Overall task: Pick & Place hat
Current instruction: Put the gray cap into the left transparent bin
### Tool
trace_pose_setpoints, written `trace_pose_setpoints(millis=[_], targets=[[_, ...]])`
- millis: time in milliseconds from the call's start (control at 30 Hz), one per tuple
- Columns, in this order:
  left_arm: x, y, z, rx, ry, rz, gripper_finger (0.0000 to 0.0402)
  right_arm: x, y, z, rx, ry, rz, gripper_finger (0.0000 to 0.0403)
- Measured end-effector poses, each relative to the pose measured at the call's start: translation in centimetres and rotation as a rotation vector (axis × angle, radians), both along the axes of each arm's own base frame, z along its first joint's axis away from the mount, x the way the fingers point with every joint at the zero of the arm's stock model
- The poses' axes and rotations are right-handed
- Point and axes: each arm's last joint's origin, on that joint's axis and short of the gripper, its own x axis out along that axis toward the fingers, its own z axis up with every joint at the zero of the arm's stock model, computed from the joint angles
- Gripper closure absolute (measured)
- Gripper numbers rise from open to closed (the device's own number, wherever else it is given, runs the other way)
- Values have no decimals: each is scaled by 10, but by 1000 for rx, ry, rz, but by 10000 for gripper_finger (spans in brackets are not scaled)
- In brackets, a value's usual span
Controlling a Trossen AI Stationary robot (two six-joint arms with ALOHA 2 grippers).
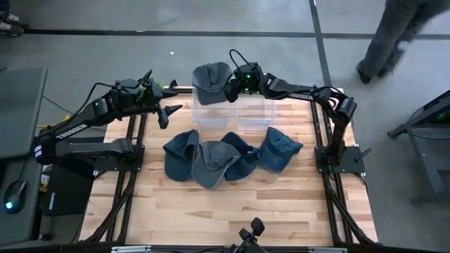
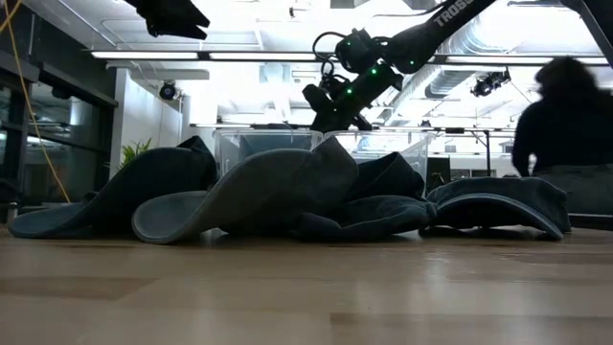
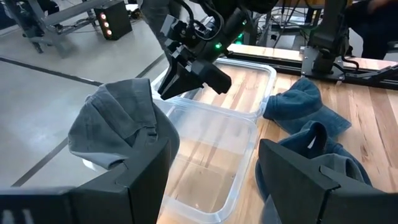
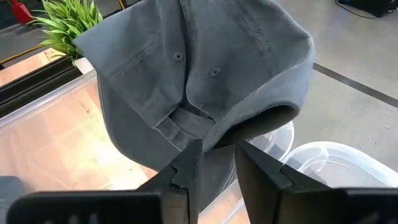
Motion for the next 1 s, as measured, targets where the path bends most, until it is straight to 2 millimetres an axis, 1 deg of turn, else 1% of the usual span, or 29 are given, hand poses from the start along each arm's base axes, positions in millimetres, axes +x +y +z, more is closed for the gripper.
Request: trace_pose_setpoints(millis=[133, 233, 433, 600, 700, 800, 867, 1000], targets=[[0, 0, -1, -12, 1, 3, 161, -1, 1, 3, -19, 5, 10, 312], [0, 0, -1, -13, 1, 3, 161, -5, 3, 11, -34, 3, 16, 312], [0, 0, -1, -17, -1, 5, 161, -15, 11, 31, -53, 14, 61, 311], [0, 0, -1, -23, -2, 6, 161, -28, 26, 54, -50, 14, 178, 311], [0, -1, -2, -47, 5, -33, 161, -36, 41, 67, -63, 38, 295, 311], [0, -3, -4, -82, 8, -69, 161, -42, 63, 77, -100, 96, 420, 311], [0, -4, -5, -105, 15, -85, 161, -46, 79, 81, -124, 150, 490, 311], [-1, -6, -10, -178, 42, -127, 161, -49, 112, 82, -134, 239, 606, 311]])
